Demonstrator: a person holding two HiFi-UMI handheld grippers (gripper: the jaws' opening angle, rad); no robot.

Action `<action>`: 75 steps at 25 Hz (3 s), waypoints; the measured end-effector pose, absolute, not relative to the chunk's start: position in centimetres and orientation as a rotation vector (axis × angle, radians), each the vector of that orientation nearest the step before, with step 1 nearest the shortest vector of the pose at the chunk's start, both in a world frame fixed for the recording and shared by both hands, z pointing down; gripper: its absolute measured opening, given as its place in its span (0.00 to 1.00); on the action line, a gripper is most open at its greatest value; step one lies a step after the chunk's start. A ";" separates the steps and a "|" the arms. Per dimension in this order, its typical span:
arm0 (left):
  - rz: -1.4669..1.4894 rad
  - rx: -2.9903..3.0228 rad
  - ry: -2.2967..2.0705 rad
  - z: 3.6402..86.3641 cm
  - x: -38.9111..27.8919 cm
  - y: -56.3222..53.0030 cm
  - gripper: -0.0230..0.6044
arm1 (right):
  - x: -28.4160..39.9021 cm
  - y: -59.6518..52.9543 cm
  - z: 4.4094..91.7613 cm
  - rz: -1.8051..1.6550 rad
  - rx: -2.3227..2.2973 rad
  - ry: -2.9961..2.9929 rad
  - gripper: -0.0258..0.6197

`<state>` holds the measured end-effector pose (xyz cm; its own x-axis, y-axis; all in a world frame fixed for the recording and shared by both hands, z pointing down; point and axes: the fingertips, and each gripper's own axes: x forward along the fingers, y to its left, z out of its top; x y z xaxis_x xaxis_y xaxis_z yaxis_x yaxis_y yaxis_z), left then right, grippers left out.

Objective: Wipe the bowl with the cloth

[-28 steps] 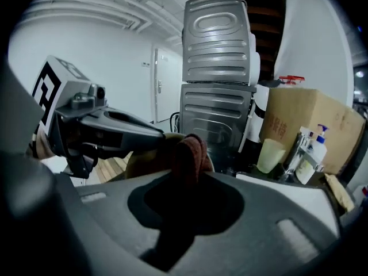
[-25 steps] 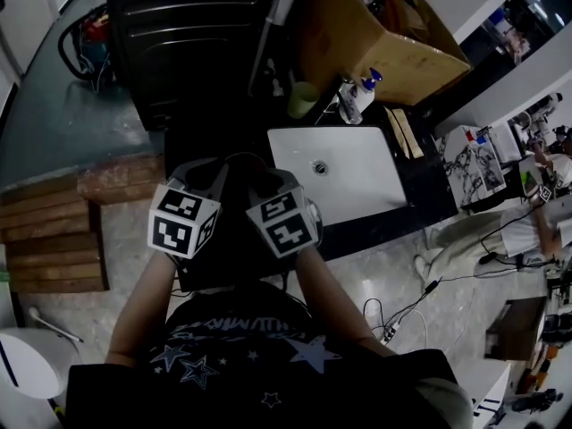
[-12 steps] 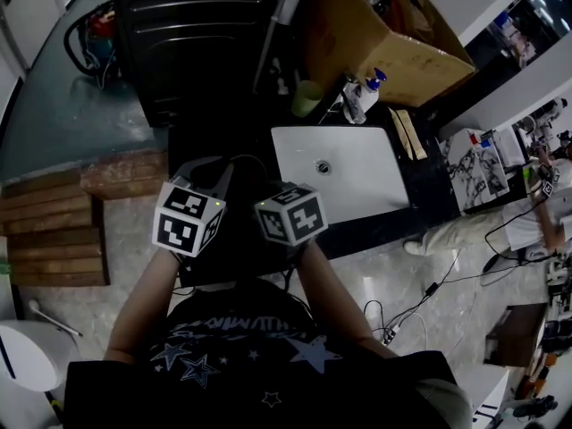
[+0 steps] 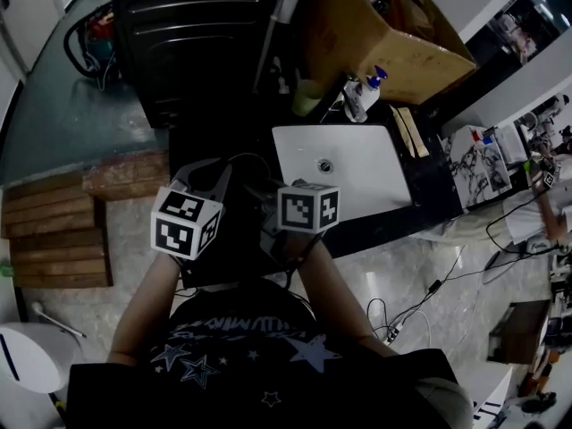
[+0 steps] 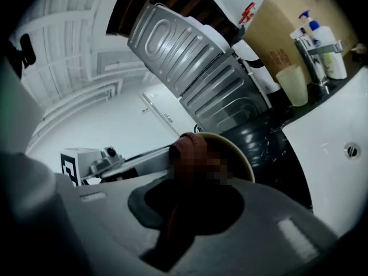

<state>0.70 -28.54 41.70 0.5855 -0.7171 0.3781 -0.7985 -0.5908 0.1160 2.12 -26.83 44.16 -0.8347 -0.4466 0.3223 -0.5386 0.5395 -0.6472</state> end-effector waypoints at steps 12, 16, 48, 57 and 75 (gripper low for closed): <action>0.381 2.485 -1.250 42.4 -0.9 -29.3 0.07 | 3.6 -27.5 43.3 1.095 0.933 -2.664 0.13; 0.312 2.427 -1.247 42.8 -2.1 -29.9 0.07 | 4.0 -27.4 41.3 1.020 0.931 -2.752 0.13; 0.193 2.461 -0.946 40.3 -3.9 -30.5 0.07 | 6.8 -27.6 40.1 -0.041 0.776 -2.663 0.13; 0.327 2.738 -0.523 38.6 -0.7 -25.8 0.07 | 4.5 -26.0 37.9 -0.202 0.293 -2.795 0.13; -0.387 2.674 -0.368 30.4 -1.5 -26.5 0.07 | -0.8 -21.5 35.8 -0.008 -0.017 -3.095 0.13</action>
